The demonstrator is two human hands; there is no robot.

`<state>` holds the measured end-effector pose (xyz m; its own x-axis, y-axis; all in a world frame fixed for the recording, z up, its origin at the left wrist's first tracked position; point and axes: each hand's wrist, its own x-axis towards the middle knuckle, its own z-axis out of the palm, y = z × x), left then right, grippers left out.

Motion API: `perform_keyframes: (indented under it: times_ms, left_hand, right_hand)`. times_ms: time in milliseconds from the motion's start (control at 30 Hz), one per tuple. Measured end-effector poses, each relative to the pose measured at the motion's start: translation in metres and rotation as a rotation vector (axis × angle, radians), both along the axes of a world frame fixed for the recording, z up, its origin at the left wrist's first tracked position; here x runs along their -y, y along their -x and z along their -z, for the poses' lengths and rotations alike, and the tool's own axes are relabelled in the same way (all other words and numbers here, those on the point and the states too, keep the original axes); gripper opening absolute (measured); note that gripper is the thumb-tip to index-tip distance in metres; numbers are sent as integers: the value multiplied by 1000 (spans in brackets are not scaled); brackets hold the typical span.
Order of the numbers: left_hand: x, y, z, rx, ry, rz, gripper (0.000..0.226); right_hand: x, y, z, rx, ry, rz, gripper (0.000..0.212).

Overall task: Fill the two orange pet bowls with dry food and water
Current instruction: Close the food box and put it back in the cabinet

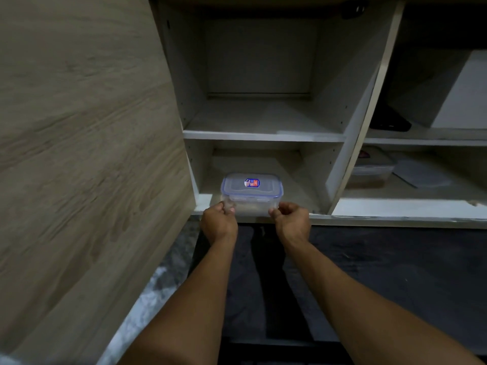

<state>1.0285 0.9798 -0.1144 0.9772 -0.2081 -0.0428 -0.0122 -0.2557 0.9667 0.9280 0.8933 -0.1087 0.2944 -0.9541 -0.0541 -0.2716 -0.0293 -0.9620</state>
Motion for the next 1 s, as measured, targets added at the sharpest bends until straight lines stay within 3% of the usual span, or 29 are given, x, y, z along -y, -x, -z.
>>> perform_keyframes:
  times_ms: [400, 600, 633, 700, 767, 800, 1000]
  left_hand:
    - [0, 1, -4, 15, -12, -12, 9]
    - [0, 2, -5, -42, 6, -30, 38]
    - [0, 3, -6, -46, 7, -28, 36]
    - [-1, 5, -8, -60, 27, -33, 7]
    - [-2, 6, -6, -79, 47, -46, 36]
    - [-6, 10, -10, -72, 45, -59, 40]
    - [-47, 50, -60, -93, -201, -117, 21]
  right_hand:
    - [-2, 0, -10, -18, 16, 17, 24]
    - [0, 0, -7, -25, 21, 12, 24]
    - [0, 0, -5, -20, 20, 10, 24]
    - [1, -1, -4, -5, 16, 4, 25]
    - [-1, 0, -5, 1, 4, 4, 29]
    - [-1, 3, -6, -2, -7, 13, 30]
    - [-26, 50, -31, -292, -92, 0, 9]
